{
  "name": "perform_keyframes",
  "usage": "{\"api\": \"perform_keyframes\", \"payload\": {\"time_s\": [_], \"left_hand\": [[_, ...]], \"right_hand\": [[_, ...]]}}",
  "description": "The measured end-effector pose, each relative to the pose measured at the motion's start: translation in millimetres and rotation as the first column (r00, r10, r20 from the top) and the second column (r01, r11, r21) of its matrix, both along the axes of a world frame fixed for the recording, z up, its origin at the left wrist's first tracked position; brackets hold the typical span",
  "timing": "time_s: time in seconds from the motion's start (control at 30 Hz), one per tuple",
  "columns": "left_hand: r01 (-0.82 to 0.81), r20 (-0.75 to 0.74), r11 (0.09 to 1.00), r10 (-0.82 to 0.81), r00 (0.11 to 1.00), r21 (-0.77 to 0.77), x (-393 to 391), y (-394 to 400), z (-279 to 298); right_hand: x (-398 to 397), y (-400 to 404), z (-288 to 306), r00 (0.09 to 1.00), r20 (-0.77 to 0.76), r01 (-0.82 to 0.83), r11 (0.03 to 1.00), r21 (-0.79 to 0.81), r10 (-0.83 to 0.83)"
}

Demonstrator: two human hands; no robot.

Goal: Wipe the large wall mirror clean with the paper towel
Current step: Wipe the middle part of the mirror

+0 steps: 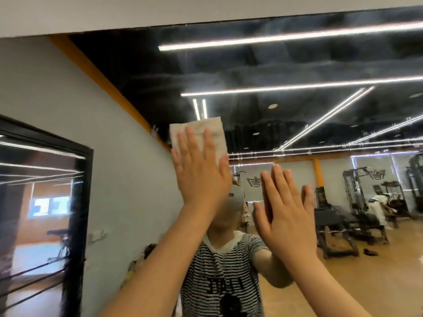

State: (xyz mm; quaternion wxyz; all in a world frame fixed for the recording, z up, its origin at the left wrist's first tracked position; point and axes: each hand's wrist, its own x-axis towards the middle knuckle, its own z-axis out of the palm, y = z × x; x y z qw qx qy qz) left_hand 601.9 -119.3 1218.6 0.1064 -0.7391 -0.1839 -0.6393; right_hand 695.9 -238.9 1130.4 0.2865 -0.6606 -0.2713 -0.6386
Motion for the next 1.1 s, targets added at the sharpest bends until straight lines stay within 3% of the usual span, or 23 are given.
{"api": "perform_keyframes", "payload": {"time_s": [0.27, 1.1], "left_hand": [[-0.005, 0.04, 0.994, 0.001, 0.999, 0.113, 6.8, 5.4, -7.0], [-0.016, 0.092, 0.994, 0.007, 0.996, 0.105, 8.1, 3.6, -7.6]], "right_hand": [[2.0, 1.1, -1.6, 1.0, 0.004, -0.019, 1.0, 0.006, 0.019], [6.6, -0.3, -2.1, 0.999, -0.001, -0.044, 0.998, -0.042, 0.044]]}}
